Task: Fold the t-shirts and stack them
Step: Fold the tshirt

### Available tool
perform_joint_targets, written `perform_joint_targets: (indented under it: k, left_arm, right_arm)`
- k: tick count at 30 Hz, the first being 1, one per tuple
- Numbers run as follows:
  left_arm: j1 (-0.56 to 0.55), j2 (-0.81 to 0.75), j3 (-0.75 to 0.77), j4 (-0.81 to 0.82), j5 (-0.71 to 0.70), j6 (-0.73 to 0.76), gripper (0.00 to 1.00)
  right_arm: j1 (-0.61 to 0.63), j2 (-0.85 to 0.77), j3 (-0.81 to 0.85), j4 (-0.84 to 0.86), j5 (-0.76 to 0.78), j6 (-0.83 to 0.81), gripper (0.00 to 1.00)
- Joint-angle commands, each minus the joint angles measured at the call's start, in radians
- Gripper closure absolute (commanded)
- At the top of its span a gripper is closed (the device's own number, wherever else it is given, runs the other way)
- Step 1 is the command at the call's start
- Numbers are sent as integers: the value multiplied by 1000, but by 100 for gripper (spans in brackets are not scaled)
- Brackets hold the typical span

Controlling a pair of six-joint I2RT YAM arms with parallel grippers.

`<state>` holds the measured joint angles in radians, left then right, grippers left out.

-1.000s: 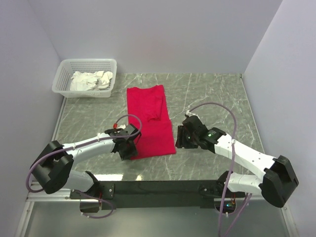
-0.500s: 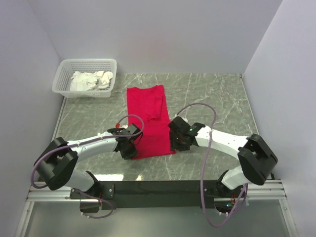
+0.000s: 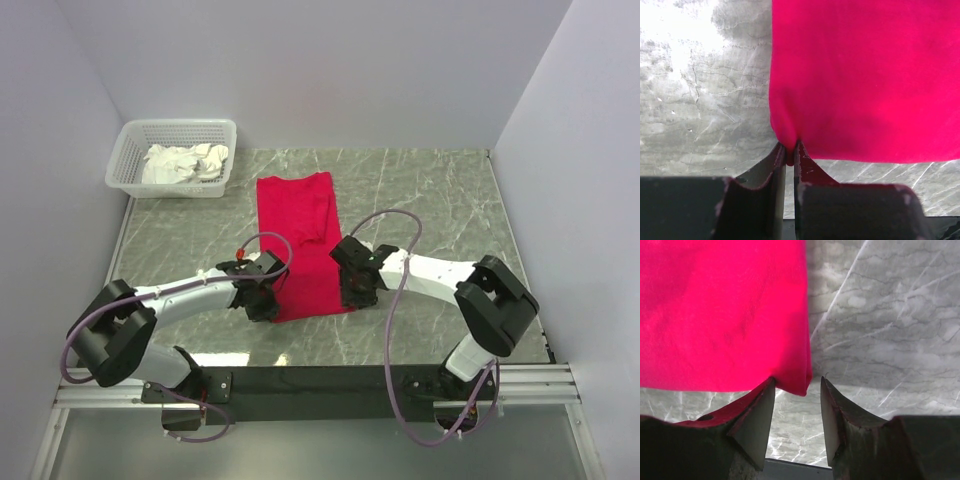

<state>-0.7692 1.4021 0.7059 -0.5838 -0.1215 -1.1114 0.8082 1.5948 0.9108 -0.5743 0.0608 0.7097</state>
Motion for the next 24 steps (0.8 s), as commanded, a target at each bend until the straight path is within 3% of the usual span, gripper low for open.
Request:
perform_joint_targets:
  k: [1,17,24]
  left_arm:
    - [-7,12,-49,32,17,15,98]
    - [-7,-45,-68,9,13,5,99]
    - [-7,-37,-62,6,14,7,99]
  right_arm:
    - [6,19,48,-22,30,17,52]
    - [-39,132,-1,-49,-58,37,59]
    - [-73,149,-29,-13,-111,20,75]
